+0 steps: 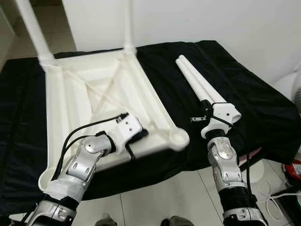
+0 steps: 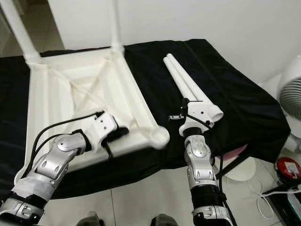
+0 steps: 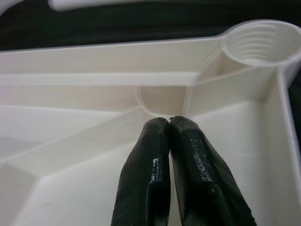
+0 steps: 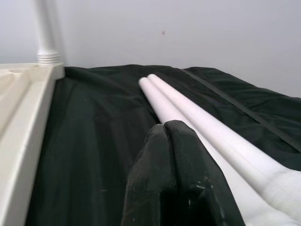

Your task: Building children table

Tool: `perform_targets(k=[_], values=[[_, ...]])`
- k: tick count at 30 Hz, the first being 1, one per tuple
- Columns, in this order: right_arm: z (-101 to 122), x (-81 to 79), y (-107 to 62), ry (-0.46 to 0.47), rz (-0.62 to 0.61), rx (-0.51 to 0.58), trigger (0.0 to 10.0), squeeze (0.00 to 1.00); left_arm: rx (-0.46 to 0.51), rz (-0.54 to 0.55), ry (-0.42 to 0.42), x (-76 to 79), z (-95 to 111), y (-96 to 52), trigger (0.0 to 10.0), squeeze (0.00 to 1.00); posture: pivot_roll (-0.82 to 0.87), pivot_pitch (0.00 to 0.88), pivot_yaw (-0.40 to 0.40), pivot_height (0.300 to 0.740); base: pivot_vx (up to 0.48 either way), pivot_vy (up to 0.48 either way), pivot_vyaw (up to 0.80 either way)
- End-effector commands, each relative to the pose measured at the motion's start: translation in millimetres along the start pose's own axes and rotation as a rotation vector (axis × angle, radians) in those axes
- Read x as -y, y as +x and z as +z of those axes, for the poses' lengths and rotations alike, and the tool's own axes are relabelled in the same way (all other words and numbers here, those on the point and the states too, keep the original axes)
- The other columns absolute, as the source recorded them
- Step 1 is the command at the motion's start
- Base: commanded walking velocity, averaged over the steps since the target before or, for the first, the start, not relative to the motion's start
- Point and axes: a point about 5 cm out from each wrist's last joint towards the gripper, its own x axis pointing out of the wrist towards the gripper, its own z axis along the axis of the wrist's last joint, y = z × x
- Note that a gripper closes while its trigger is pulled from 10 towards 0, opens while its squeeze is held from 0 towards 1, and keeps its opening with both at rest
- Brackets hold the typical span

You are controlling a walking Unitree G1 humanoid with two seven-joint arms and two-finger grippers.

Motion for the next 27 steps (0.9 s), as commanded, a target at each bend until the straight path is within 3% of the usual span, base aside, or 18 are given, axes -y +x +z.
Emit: perform_targets(k=[1,6,7,12,13,17,19,21,27], values=[[0.8,-0.5,-1.0,0.003,-0.006,0.004,10.0,0.00,-0.014,0.101,-0.008,-10.3,-1.1,-1.8,10.0,0.00,0.02,0.011,0.003,0.740,0.000,0.000,0.00],[0.7,-0.8,-1.9,0.005,-0.010,0.003,10.0,0.00,0.021,0.073,-0.063,-2.1,-0.5,-1.8,10.0,0.02,0.02,0.013,0.004,0.740,0.000,0.000,0.00],[0.6,-0.6,-2.0,0.005,-0.011,0.002,10.0,0.00,0.031,0.053,-0.085,2.6,-0.2,-2.7,10.0,1.00,0.02,0.015,0.002,0.740,0.000,0.000,0.00],[0.4,-1.6,-1.4,0.006,-0.009,0.001,10.0,0.00,0.076,0.026,-0.092,16.0,4.6,-4.5,10.0,1.00,0.03,0.016,0.001,0.740,0.000,0.000,0.00],[0.4,-2.2,-1.2,0.007,-0.007,0.001,10.0,0.00,0.090,0.037,-0.077,19.9,6.3,-4.6,10.0,0.00,0.03,0.016,0.000,0.740,0.000,0.000,0.00],[0.2,-2.7,-0.3,0.005,-0.003,0.001,10.0,0.00,0.169,0.096,-0.043,27.7,16.0,-6.2,10.0,0.00,0.03,0.016,-0.004,0.740,0.000,0.000,0.00],[0.0,-2.9,-0.4,0.004,-0.001,0.001,10.0,0.00,0.228,0.120,-0.143,27.5,22.7,-7.4,10.0,0.00,0.03,0.016,-0.004,0.740,0.000,0.000,0.00],[0.0,-2.8,-0.5,0.003,-0.001,0.001,10.0,0.00,0.264,0.127,-0.191,28.3,28.7,-8.5,10.0,0.00,0.03,0.017,-0.003,0.740,0.000,0.000,0.00],[0.0,-3.6,-0.1,0.004,0.000,0.000,10.0,0.00,0.268,0.158,-0.206,27.3,29.8,-9.3,10.0,0.00,0.04,0.016,-0.006,0.740,0.000,0.000,0.00]])
